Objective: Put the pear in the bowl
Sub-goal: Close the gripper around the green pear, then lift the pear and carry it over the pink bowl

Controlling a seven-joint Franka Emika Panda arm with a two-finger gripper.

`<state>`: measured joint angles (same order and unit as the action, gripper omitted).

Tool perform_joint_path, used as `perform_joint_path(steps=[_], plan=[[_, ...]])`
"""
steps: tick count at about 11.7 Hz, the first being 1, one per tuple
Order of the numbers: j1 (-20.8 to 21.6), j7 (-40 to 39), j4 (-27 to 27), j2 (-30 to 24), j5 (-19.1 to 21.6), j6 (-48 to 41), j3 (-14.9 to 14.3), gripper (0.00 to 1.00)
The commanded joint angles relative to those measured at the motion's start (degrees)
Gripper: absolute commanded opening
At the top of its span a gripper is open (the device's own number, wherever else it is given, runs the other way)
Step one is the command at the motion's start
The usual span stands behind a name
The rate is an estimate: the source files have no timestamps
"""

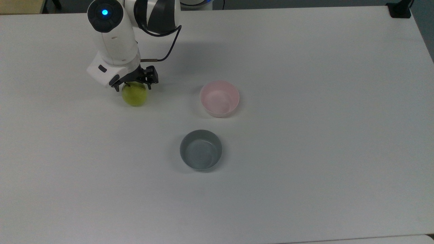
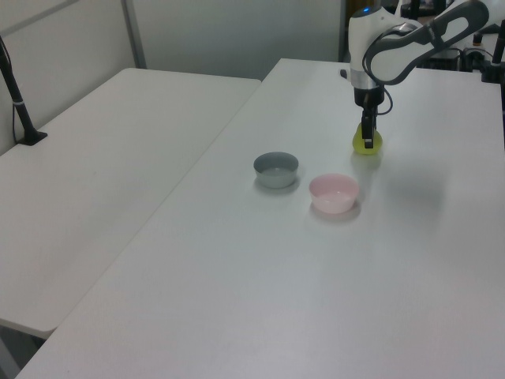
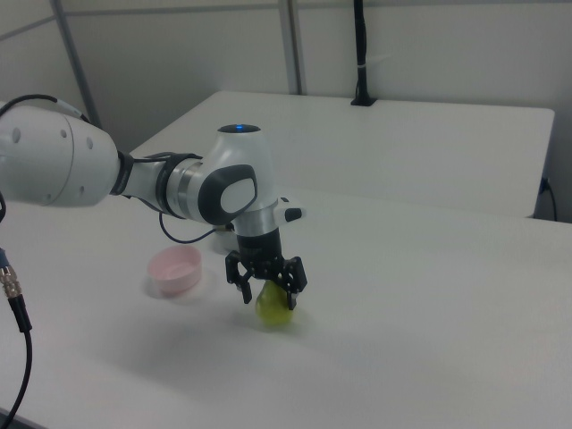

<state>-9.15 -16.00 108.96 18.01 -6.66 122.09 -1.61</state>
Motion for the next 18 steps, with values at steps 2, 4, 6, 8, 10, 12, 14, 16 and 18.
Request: perform_joint_path(steps=[2, 4, 6, 8, 10, 12, 14, 16, 18], plan=[[0.5, -0.9, 0.7, 0.2, -0.7, 3.2, -0.2, 0.94], [0.5, -0.9, 0.6, 0.1, -0.7, 3.1, -0.2, 0.69], [0.5, -0.8, 0.4, -0.3, -0.7, 2.5, -0.2, 0.62], [0.5, -0.2, -1.2, -2.9, -0.7, -1.2, -0.1, 0.6], [0.5, 0.0, -7.8, -3.9, 0.1, -10.1, -0.1, 0.6], [0.5, 0.2, -13.7, -4.3, 0.2, -16.4, -0.1, 0.6], [0.5, 0.2, -18.5, -5.1, 1.6, -21.9, -0.2, 0.6], [0.4, 0.2, -22.6, -6.1, 2.8, -26.4, -0.1, 0.61], [0.7, 1.1, -22.8, -7.4, 2.8, -27.7, 0.6, 0.61]])
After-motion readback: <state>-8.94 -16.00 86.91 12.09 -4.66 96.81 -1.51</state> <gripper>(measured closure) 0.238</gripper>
